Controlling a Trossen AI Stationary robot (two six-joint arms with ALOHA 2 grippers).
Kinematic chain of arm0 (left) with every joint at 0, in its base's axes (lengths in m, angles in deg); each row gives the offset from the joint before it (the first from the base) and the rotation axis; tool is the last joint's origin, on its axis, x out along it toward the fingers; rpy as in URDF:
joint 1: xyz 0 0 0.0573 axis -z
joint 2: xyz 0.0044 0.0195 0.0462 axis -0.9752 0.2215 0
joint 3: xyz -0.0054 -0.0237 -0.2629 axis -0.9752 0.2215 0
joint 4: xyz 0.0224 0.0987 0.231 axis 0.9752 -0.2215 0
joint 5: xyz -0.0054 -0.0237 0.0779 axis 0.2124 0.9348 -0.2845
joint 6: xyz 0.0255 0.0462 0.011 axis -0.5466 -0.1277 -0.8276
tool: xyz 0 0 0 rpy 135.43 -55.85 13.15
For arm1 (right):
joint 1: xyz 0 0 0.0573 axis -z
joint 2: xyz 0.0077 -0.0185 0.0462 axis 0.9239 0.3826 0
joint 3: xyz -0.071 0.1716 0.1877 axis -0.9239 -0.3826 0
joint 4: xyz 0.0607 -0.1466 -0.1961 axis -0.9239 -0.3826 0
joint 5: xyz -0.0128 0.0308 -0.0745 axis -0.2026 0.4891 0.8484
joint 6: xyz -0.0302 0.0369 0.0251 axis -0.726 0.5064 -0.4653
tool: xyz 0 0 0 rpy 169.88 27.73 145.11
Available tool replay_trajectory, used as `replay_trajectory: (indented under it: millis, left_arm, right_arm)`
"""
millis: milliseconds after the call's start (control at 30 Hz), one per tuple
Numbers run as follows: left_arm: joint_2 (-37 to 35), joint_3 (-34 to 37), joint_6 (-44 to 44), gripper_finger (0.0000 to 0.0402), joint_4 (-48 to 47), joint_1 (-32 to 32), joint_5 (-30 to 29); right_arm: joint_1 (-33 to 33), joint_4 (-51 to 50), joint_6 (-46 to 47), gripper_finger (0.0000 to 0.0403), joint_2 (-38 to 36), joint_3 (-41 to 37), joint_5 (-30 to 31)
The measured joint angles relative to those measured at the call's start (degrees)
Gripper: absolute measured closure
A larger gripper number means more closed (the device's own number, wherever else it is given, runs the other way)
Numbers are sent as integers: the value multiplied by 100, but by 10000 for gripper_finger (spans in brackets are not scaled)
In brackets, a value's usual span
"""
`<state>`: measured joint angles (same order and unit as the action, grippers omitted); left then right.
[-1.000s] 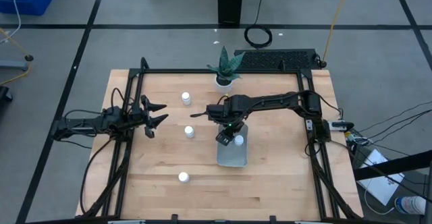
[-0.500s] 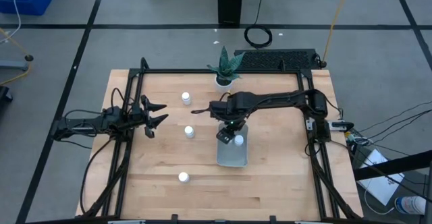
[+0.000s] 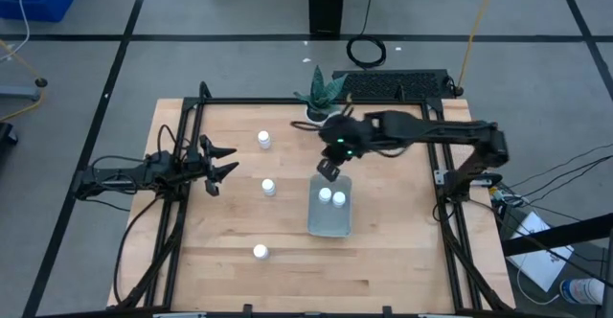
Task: Pick and place pill bottles into a basket
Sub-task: Put the white pill bottle into the gray bin
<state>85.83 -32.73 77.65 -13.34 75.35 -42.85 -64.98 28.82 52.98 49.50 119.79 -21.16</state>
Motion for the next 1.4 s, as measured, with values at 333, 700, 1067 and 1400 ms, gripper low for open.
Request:
replay_trajectory:
  millis: [333, 700, 1067, 1400]
  left_arm:
    - [1, 0, 0, 190, -2, 1, 0]
    - [-1, -2, 0, 190, 1, 2, 0]
    - [1, -2, 0, 190, 0, 1, 0]
    - [1, 0, 0, 190, -1, 2, 0]
  right_arm:
    - [-562, 4013, -273, 402, -2289, -3317, 313]
    - [-1052, 5580, 90, 402, -4582, -6326, 1223]
    - [-1051, 6483, -268, 403, -6356, -7996, 1187]
    - [-1051, 6181, -775, 403, -7621, -8687, 1029]
